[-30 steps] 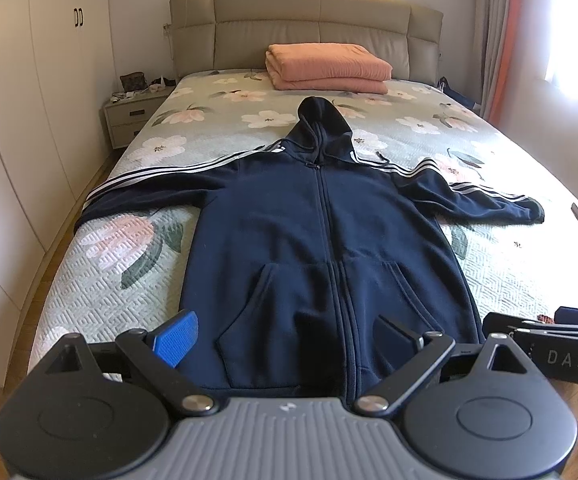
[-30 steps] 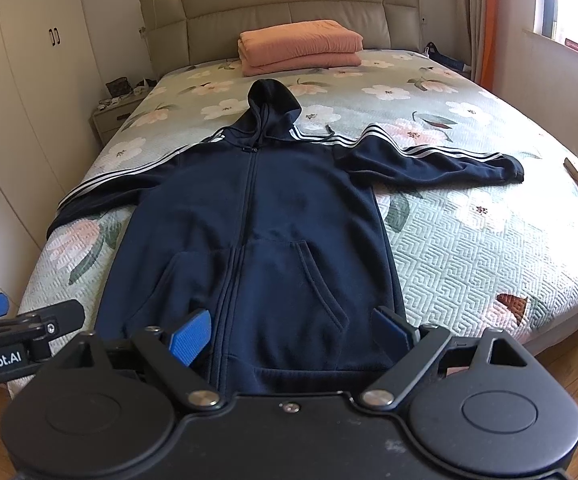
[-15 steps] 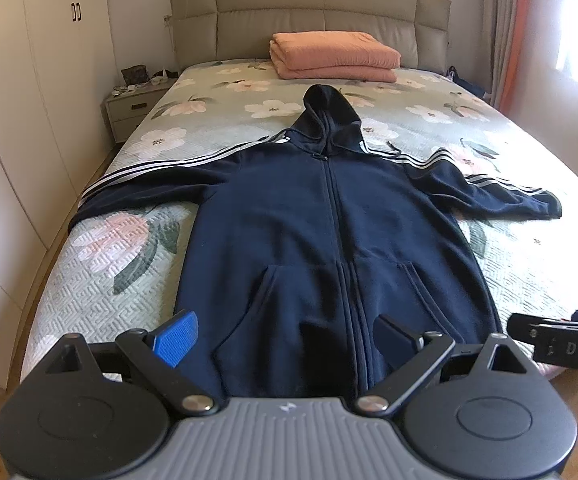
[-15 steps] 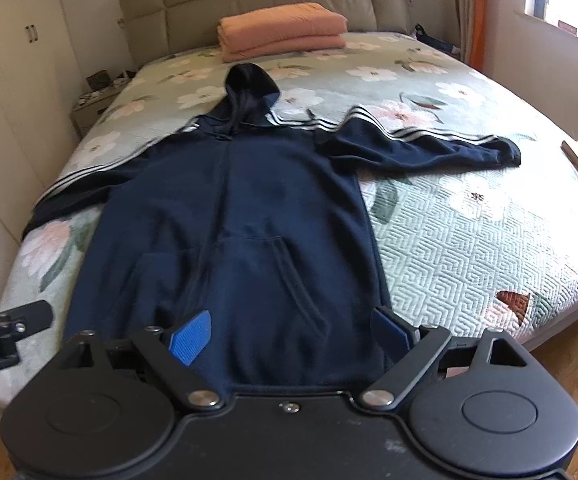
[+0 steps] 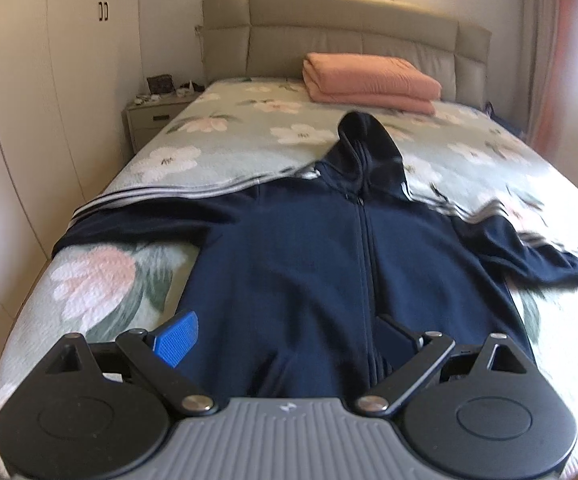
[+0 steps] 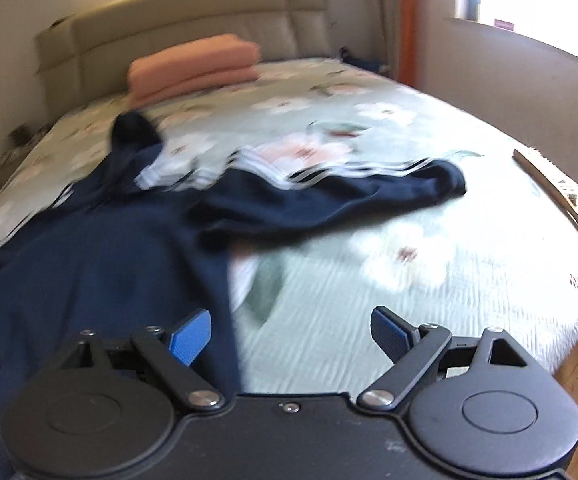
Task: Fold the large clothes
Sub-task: 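Grasp the navy hoodie sleeve cuff with the right gripper and lift it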
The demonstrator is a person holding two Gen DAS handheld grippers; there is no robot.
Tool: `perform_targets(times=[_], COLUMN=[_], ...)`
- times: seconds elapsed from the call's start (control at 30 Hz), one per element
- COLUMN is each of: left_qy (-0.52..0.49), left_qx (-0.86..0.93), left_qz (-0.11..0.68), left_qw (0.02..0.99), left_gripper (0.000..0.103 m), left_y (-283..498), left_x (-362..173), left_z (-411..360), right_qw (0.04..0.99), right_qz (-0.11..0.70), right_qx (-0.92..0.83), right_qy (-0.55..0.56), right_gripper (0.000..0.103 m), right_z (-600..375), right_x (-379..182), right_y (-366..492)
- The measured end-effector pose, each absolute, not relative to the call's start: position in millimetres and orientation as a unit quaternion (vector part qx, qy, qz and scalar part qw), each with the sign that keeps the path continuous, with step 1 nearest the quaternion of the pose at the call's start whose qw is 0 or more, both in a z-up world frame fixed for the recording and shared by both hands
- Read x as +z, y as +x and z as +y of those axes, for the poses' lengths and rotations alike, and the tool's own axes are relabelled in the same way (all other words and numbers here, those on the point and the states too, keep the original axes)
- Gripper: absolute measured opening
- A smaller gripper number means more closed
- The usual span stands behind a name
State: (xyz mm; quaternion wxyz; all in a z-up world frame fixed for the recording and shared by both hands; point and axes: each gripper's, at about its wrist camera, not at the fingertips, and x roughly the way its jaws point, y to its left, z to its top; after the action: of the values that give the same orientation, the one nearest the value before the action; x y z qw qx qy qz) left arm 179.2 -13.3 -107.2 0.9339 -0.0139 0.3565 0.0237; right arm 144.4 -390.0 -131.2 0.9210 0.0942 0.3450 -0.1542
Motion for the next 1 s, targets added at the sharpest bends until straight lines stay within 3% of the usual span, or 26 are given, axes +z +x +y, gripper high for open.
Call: perform_targets(times=[0.33,0.57,0.9,0.93,0.97,1.0], left_qy=[0.011,0.048,0.048,0.05,0.052,0.055], left_qx=[0.029,0.025,0.023,0.025,0.027,0.029], left_qz=[0.339,0.358,0.403,0.401,0.398,0.396], left_qw=[0.94,0.932,0.914,0.915,0.915,0.916], left_gripper=[0.096,0.096,0.093,0.093,0.093,0.093], left_y=[254.9,274.9,288.1,289.0,289.8,289.9], left_x=[-154.9,-196.8,-231.4,-232.0,-231.6,-231.1], left_z=[-26.4,-40.6,-40.3,-40.3,-40.7,-41.7], right_qw=[0.926,0.876,0.848,0.85,0.852,0.854], right_qz=[0.263,0.258,0.229,0.224,0.227,0.236], right_qx=[-0.226,-0.269,-0.291,-0.295,-0.295,-0.295], right_qy=[0.148,0.306,0.38,0.375,0.369,0.357], right_gripper=[0.103,0.102,0.097,0.087,0.063,0.045], right_z=[-561.6,-685.5,-737.1,-735.7,-736.2,-737.4], right_x=[-187.8,-243.6,-288.5,-286.8,-286.2,-287.0], right_y=[246.9,312.2,357.1,356.9,360.8,367.1])
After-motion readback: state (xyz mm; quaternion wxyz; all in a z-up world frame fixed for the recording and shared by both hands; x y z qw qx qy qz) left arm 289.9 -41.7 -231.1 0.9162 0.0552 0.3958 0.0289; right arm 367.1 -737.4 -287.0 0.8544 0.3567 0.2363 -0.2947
